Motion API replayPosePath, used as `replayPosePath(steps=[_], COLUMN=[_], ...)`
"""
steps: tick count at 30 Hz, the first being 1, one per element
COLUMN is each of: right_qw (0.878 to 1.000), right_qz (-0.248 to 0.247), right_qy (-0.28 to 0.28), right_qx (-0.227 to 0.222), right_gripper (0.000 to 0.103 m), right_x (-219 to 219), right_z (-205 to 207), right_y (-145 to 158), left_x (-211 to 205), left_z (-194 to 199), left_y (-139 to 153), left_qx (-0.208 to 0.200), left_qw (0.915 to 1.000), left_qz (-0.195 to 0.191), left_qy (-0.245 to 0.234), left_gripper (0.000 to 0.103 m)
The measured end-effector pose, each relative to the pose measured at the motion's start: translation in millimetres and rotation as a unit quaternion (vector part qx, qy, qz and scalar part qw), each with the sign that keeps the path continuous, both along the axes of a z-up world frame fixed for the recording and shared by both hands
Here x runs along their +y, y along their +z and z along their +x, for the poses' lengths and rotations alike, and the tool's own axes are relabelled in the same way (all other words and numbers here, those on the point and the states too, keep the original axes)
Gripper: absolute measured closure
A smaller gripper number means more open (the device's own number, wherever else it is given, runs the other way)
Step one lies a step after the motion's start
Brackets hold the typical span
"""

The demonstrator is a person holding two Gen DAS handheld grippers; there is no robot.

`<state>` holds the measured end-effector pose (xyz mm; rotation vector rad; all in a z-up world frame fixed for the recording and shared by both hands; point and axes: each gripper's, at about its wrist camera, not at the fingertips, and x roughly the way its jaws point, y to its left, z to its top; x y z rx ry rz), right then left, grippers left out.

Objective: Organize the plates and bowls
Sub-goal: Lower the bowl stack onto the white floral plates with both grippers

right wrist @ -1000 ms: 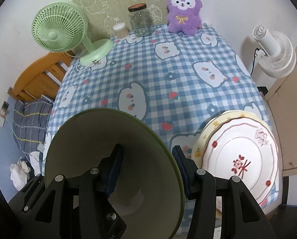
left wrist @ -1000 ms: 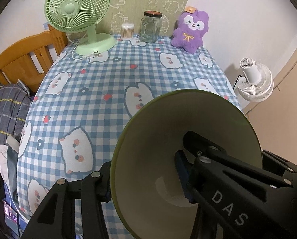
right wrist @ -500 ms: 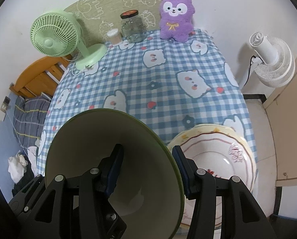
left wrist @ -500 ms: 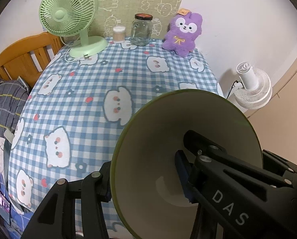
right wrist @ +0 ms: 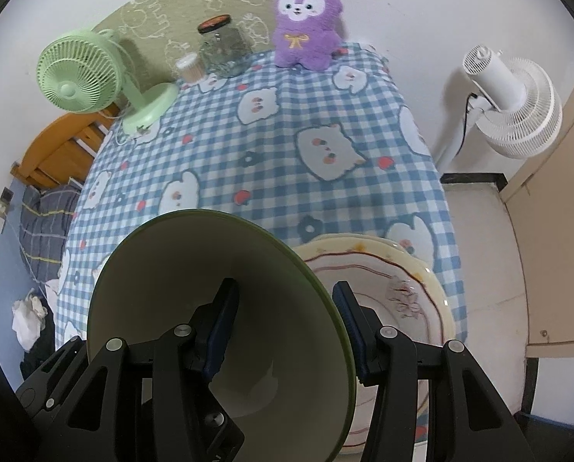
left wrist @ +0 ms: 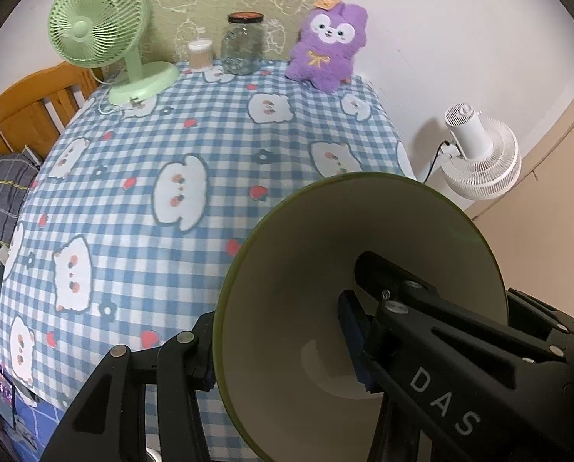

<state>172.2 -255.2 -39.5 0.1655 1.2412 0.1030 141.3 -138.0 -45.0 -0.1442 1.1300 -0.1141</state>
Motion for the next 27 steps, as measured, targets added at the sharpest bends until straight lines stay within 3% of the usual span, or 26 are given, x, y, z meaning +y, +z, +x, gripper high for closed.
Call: replayPosePath(steps=[13,27], right_qw=[0.999,0.999], right_qz=[-0.008,-0.010], right_qy=[0.001,0.012], right_qx=[0.033,0.049], right_gripper=[0.049,0.049], right_x=[-39.1,-45.1], right_z=[-1.7,-1.4], right_y=[-31.1,-47.9], left_x=[-39.3,-47.8], left_z=[1.0,1.4], left_y=[-28.6,-44.0], left_qx=[0.034,0.051], left_qw=[0.9994,0.9987], left_qz=[-0.005,-0.002], left_qy=[-0.007,0.002], left_gripper=[0.050,0.051])
